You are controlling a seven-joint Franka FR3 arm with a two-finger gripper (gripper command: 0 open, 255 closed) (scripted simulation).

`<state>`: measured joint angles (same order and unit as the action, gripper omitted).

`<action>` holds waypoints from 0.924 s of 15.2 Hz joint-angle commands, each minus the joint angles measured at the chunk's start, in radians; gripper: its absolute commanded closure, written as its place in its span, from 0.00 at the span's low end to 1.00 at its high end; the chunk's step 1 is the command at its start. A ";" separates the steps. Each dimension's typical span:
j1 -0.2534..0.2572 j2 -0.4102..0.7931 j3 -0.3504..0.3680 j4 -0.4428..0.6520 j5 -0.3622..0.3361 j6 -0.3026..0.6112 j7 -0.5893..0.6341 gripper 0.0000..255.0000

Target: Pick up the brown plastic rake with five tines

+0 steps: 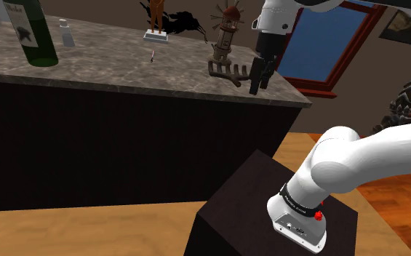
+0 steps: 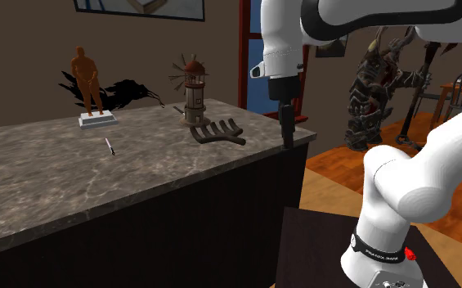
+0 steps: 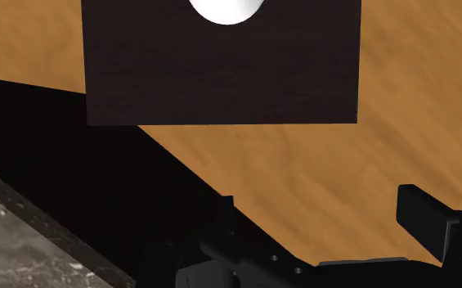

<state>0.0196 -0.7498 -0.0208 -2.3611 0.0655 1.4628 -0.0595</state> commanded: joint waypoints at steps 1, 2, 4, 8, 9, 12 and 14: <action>0.000 0.000 0.000 0.000 0.000 0.000 0.000 0.00; -0.013 0.036 -0.003 0.017 -0.003 0.019 0.019 0.00; -0.039 0.107 -0.010 0.053 -0.008 0.053 0.058 0.00; -0.088 0.243 -0.029 0.135 -0.018 0.109 0.134 0.00; -0.099 0.276 -0.034 0.156 -0.021 0.121 0.153 0.00; -0.133 0.373 -0.053 0.225 -0.027 0.149 0.208 0.00; -0.154 0.435 -0.068 0.273 -0.030 0.164 0.245 0.00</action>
<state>-0.1228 -0.3386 -0.0817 -2.1056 0.0376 1.6208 0.1647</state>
